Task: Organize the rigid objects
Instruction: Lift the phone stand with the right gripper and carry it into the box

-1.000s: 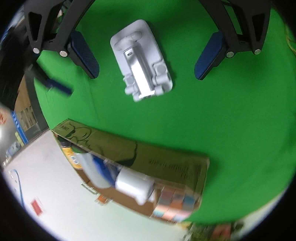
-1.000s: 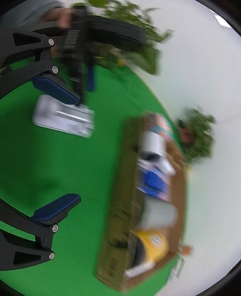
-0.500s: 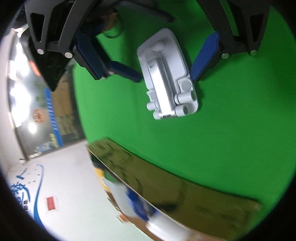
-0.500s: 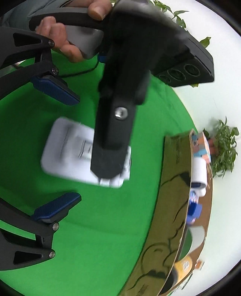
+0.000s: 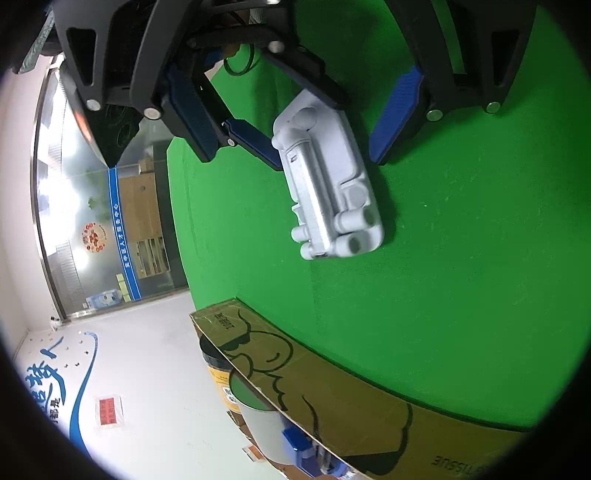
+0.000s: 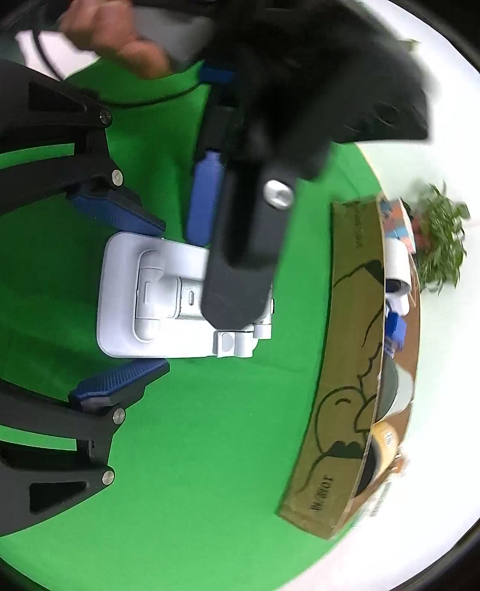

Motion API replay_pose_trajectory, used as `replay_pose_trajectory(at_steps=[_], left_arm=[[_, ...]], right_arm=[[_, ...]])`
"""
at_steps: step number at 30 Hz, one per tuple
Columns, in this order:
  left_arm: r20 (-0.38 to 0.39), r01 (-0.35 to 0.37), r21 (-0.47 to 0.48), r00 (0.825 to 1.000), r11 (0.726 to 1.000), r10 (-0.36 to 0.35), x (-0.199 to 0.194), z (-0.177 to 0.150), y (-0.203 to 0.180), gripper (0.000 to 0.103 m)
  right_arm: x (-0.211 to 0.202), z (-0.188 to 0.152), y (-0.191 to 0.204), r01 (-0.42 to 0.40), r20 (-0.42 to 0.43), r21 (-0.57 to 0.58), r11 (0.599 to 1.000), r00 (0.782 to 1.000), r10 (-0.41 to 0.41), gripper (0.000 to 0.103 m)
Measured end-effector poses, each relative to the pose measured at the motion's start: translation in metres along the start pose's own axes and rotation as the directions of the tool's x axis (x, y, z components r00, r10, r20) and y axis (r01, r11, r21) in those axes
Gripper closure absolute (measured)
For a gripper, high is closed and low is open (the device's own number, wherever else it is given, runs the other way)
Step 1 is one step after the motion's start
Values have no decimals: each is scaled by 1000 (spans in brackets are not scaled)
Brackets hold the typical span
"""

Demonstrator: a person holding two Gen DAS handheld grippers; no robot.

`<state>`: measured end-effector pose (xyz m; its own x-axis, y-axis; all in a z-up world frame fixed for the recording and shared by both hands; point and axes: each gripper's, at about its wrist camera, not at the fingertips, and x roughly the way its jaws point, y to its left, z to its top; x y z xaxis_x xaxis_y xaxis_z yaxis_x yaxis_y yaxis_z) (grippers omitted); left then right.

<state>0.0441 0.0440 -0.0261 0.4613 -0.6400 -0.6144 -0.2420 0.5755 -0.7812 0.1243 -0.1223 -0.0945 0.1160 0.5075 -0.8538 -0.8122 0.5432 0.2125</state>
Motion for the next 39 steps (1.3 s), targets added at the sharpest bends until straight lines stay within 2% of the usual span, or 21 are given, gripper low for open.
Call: replay_pose_trajectory(at_steps=[1,2,3,4,6,9,14,23,26,31,36,39], left_arm=[[4,-11,-3,1000,1000,11,-1,-1,1,29],[7,-21,-5,1000,1000,21,-2,0,2,38],[6,-33,-9,999,999,33,-1,0,3,51],[0,-38,-14,999,999,38,0,0,5,58],[9,-63,-13,998,998,63,-2,-1,8,67],[29,-56,-13,998,998,56,-7,-1,8,68],[87,-55,63,995,997,49,-25,8,-15,71],[190,-122,196,978,973,85,-66,61,-63,73],[224,-130,223,971,966,79,-80,87,-73,73],[250,-138,238,965,961,77,-98,140,-83,73],[207,-114,221,976,968,68,-95,215,-74,73],[163,-112,195,983,974,81,-82,260,-62,73]], right_arm=[[1,3,-4,-41,-6,43,998,999,41,38],[1,6,-8,-76,-13,77,994,997,77,38],[1,7,-10,-106,-20,100,989,994,108,38],[2,7,-11,-133,-26,116,984,990,136,38],[2,6,-11,-141,-28,125,982,989,145,38],[-1,6,-9,-142,-12,111,984,989,144,38],[-25,20,7,-140,64,77,987,989,135,38],[-55,92,11,-140,205,29,990,970,131,39],[-65,119,9,-133,231,13,991,965,126,39],[-54,192,10,-137,233,-2,991,963,134,39],[-27,269,1,-113,201,12,994,974,108,39],[4,316,-13,-130,136,52,990,983,122,39]])
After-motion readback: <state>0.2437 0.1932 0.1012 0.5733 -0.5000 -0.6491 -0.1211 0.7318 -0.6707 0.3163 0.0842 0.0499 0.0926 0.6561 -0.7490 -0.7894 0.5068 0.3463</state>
